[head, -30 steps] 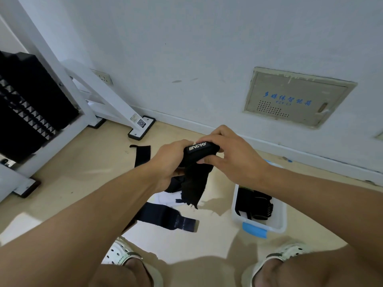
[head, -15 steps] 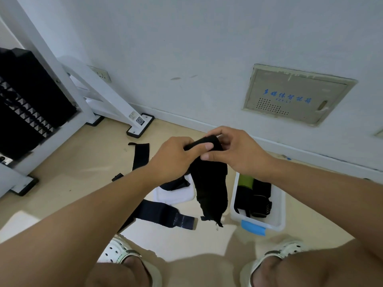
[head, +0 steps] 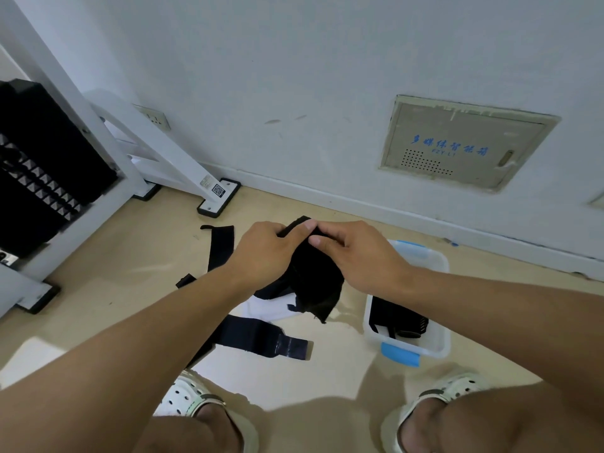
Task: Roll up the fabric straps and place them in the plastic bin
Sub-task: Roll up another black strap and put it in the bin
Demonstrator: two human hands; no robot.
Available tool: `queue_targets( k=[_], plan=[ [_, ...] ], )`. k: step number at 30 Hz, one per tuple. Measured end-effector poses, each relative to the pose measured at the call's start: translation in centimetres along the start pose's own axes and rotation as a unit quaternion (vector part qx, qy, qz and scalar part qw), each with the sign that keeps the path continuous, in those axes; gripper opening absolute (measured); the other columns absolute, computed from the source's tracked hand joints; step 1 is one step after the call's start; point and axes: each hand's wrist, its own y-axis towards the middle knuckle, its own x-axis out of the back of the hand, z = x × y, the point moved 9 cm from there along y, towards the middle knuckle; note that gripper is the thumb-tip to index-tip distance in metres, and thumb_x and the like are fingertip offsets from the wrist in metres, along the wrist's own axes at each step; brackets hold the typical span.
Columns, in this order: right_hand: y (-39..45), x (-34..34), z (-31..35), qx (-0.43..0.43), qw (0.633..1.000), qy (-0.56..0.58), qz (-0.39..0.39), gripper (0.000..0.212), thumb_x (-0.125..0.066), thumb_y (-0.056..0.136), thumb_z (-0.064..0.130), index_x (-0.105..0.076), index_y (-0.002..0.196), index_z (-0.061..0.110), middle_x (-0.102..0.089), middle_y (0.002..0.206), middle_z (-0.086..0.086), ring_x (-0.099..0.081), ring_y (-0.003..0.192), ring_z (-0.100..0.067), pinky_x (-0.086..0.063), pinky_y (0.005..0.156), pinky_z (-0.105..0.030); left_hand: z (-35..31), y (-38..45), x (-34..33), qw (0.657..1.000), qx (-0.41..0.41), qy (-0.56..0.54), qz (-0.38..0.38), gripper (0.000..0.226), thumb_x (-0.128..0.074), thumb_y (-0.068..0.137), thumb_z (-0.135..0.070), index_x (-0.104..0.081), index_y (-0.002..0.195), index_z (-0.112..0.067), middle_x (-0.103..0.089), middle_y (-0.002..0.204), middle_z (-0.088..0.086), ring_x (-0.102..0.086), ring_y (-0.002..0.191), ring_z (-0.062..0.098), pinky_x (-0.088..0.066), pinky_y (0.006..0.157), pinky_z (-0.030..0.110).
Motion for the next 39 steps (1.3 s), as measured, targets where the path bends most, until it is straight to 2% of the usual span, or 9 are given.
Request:
queue_targets(
  k=[4, 7, 11, 14, 18, 23, 27, 32, 39],
  plan=[
    [-0.2, -1.5, 0.2, -0.002, 0.997, -0.027, 0.073, 0.019, -0.047, 0.106, 0.035, -0.061, 0.118, 0.030, -0.068, 0.084, 0.014, -0.063, 0.079, -0.007, -0.050, 0.076, -0.031, 1.0, -0.2, 0.1, 0.999, 0.046, -0.007, 0.018, 0.061, -0.056, 0.096, -0.063, -0.075, 0.091, -0.005, -0.068, 0.074, 0.002, -0.063, 0.064, 0.012, -0.046, 0.059, 0.020],
    [-0.4, -2.0, 0.9, 0.002, 0.995, -0.004, 0.097, 0.042, -0.056, 0.100, 0.045, -0.049, 0.139, 0.031, -0.070, 0.108, 0.010, -0.065, 0.101, -0.011, -0.052, 0.096, -0.035, 1.3, -0.4, -0.5, 0.991, 0.079, -0.083, 0.062, 0.053, -0.053, 0.099, -0.060, -0.079, 0.096, -0.014, -0.075, 0.081, 0.002, -0.069, 0.071, 0.016, -0.049, 0.070, 0.028],
    [-0.6, -1.4, 1.2, -0.007, 0.996, -0.004, 0.092, 0.083, -0.072, 0.090, 0.045, -0.026, 0.159, 0.035, -0.055, 0.143, 0.016, -0.052, 0.127, -0.002, -0.039, 0.105, -0.016, 1.2, -0.8, -0.9, 0.966, 0.115, -0.215, 0.088, 0.046, -0.053, 0.103, -0.048, -0.076, 0.114, -0.010, -0.079, 0.100, 0.008, -0.074, 0.089, 0.020, -0.054, 0.078, 0.032],
    [-0.9, -1.3, 1.8, 0.008, 0.997, -0.021, 0.078, 0.104, -0.077, 0.083, 0.049, -0.011, 0.162, 0.032, -0.042, 0.154, 0.014, -0.040, 0.139, -0.003, -0.031, 0.108, -0.016, 1.0, -1.2, -0.9, 0.951, 0.128, -0.269, 0.079, 0.042, -0.054, 0.105, -0.043, -0.075, 0.117, -0.009, -0.079, 0.111, 0.011, -0.075, 0.104, 0.027, -0.059, 0.093, 0.042],
    [-0.9, -1.1, 2.8, 0.027, 0.999, -0.015, 0.037, 0.113, -0.080, 0.077, 0.054, -0.009, 0.162, 0.033, -0.039, 0.154, 0.016, -0.038, 0.138, -0.002, -0.029, 0.106, -0.017, 0.4, -1.7, -1.2, 0.936, 0.140, -0.308, 0.094, 0.040, -0.049, 0.107, -0.042, -0.075, 0.118, -0.012, -0.079, 0.111, 0.009, -0.076, 0.101, 0.025, -0.058, 0.089, 0.039],
    [-0.2, 0.3, 2.7, 0.052, 0.998, 0.017, 0.026, 0.100, -0.089, 0.071, 0.041, -0.034, 0.155, 0.041, -0.051, 0.146, 0.025, -0.045, 0.133, 0.008, -0.034, 0.116, -0.021, -0.5, -2.1, -1.5, 0.921, 0.152, -0.334, 0.133, 0.042, -0.045, 0.108, -0.042, -0.076, 0.104, -0.015, -0.079, 0.095, 0.005, -0.076, 0.078, 0.017, -0.056, 0.077, 0.034],
    [-0.1, 1.1, 2.9, 0.098, 0.995, 0.014, 0.010, 0.074, -0.093, 0.067, 0.032, -0.059, 0.133, 0.036, -0.053, 0.144, 0.023, -0.047, 0.131, 0.006, -0.036, 0.112, -0.018, -0.8, -2.1, -1.8, 0.932, 0.144, -0.304, 0.138, 0.042, -0.041, 0.109, -0.035, -0.073, 0.118, -0.010, -0.074, 0.122, 0.015, -0.073, 0.100, 0.023, -0.055, 0.087, 0.035],
    [0.0, 1.8, 2.7, 0.128, 0.991, -0.020, -0.032, 0.057, -0.093, 0.061, 0.046, -0.065, 0.107, 0.029, -0.061, 0.103, 0.017, -0.057, 0.101, -0.004, -0.043, 0.086, -0.017, -0.5, -2.5, -3.4, 0.919, 0.163, -0.311, 0.180, 0.092, -0.027, 0.098, -0.077, -0.072, 0.122, 0.000, -0.071, 0.125, 0.023, -0.067, 0.121, 0.037, -0.050, 0.107, 0.044],
    [0.6, 2.5, 2.1, 0.031, 0.994, -0.098, -0.033, 0.063, -0.082, 0.051, 0.073, -0.058, 0.088, 0.029, -0.065, 0.078, 0.011, -0.061, 0.074, -0.007, -0.052, 0.068, -0.034, -1.8, -1.4, -0.6, 0.985, 0.027, -0.161, 0.050, 0.060, -0.047, 0.094, -0.072, -0.075, 0.099, -0.019, -0.075, 0.083, -0.001, -0.071, 0.074, 0.017, -0.051, 0.068, 0.033]
  ],
)
